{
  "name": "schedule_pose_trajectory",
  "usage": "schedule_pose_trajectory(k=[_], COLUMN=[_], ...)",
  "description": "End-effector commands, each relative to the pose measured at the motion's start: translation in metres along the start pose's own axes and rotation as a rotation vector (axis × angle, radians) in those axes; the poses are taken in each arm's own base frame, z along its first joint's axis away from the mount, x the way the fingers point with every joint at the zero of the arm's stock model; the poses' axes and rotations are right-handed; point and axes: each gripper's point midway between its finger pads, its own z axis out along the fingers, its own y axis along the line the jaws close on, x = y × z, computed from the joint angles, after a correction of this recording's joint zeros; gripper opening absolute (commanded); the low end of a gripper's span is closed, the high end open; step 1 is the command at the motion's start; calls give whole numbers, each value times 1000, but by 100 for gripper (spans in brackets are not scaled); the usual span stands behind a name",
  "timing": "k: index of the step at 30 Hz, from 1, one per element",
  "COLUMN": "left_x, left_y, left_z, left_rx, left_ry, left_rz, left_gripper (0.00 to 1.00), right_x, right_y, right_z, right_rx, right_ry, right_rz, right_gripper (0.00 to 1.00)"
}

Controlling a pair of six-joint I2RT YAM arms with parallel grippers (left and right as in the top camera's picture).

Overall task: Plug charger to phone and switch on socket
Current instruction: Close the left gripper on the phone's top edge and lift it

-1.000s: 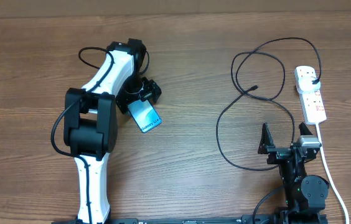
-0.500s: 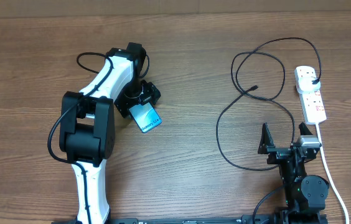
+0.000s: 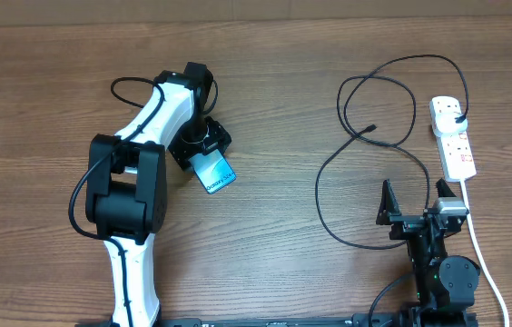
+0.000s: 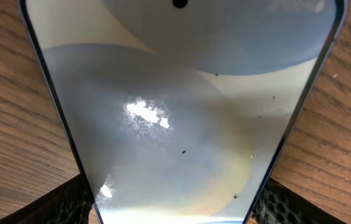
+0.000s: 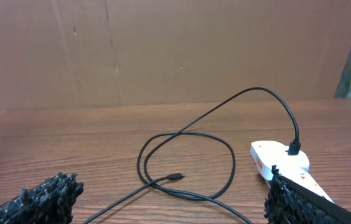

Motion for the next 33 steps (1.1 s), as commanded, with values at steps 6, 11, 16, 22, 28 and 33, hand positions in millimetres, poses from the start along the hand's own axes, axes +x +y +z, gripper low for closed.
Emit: schedule_pose_trajectory(k=[6, 11, 16, 22, 28, 33], left_x=[-1, -5, -5, 9, 31, 52], left_y=[16, 9, 0, -15, -37, -50], left_z=[44, 29, 9, -17, -42, -61], left_rx=[-100, -94, -70, -2, 136, 240], left_ry=[27, 19, 36, 117, 221, 320], left_rz=[27, 35, 80, 169, 267, 321], left_gripper=[73, 70, 70, 69, 70, 70], right_x=[2, 2, 2, 1, 2, 1], right_y=[1, 1, 1, 1, 1, 1], right_z=[0, 0, 0, 0, 0, 0], right_rx=[-6, -6, -6, -6, -6, -6], right_ry=[-5, -5, -5, -5, -5, -5], right_rz=[-2, -2, -2, -2, -2, -2], right_gripper=[100, 100, 100, 100, 100, 100])
